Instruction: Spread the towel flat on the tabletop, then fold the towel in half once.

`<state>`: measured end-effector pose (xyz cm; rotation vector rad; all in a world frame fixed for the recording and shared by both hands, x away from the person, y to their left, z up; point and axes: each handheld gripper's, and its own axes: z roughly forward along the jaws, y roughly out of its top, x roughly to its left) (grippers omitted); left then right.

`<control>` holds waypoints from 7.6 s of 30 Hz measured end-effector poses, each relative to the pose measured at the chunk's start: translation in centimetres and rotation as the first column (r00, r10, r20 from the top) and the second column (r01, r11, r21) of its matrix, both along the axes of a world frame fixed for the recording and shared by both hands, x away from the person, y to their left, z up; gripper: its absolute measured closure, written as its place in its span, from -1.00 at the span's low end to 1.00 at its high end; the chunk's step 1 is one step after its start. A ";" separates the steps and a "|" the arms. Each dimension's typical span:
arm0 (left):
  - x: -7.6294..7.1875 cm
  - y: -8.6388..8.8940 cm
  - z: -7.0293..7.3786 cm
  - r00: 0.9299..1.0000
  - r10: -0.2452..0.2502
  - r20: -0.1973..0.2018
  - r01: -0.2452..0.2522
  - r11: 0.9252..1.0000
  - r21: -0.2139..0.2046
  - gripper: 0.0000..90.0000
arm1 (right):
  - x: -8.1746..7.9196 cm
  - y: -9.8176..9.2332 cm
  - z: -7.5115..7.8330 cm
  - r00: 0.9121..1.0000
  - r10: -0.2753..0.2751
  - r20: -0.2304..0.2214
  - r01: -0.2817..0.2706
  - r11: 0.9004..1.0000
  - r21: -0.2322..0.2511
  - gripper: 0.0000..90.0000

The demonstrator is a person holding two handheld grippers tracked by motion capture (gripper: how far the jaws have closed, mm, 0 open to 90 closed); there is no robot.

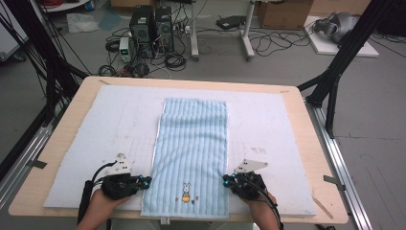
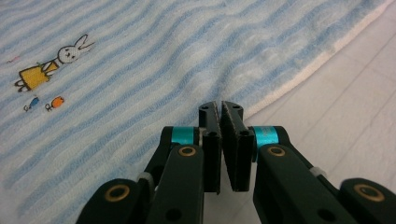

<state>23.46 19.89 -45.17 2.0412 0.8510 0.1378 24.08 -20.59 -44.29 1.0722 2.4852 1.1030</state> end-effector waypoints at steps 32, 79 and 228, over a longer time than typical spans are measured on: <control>6.2 1.4 3.8 0.986 0.145 0.086 -0.134 0.984 -0.121 0.40 | 1.6 3.3 0.4 0.984 0.172 -0.050 -0.173 0.985 -0.016 0.87; 14.7 1.6 1.1 0.957 0.260 0.128 -0.243 0.961 -0.136 -0.38 | 13.5 0.4 0.2 0.971 -0.218 0.100 0.218 0.976 0.015 0.49; 27.0 -1.5 1.2 0.923 0.384 -0.033 -0.384 0.911 -0.153 0.91 | 25.3 3.4 1.4 0.964 -0.255 0.082 0.257 0.966 -0.015 0.93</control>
